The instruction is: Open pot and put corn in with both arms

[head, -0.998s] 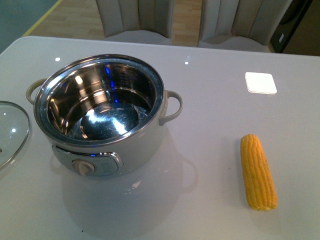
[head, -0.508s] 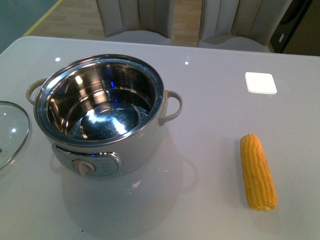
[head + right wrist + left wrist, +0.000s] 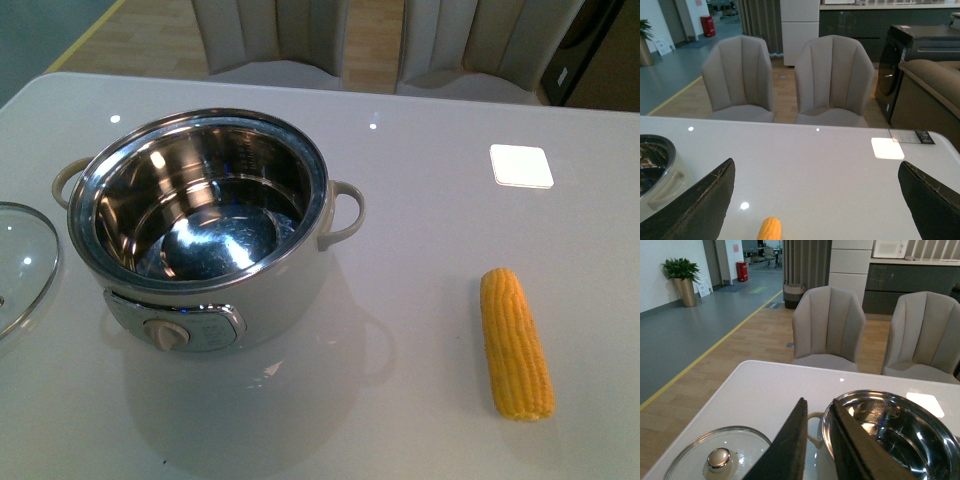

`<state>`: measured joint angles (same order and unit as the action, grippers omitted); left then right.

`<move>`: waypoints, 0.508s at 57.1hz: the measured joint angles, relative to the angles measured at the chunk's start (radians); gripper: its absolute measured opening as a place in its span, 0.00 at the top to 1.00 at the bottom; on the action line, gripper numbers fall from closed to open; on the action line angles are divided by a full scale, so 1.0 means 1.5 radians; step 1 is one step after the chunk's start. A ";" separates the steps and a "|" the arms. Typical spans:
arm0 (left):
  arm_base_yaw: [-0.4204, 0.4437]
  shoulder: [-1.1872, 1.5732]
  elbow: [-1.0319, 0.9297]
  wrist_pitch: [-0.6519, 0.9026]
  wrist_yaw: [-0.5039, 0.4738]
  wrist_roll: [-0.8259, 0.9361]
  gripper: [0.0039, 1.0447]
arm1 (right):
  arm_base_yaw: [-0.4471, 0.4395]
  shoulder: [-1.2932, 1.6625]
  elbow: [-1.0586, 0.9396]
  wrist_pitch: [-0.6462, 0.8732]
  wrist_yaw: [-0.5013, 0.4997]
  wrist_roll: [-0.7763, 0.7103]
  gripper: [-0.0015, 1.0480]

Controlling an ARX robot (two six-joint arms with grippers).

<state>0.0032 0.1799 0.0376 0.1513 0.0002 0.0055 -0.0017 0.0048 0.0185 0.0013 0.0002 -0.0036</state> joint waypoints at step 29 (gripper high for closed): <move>-0.001 -0.116 -0.016 -0.100 -0.001 -0.003 0.84 | 0.000 0.000 0.000 0.000 0.000 0.000 0.09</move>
<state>0.0017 0.0063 0.0135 0.0013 -0.0006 0.0017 -0.0017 0.0048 0.0185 0.0013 0.0002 -0.0036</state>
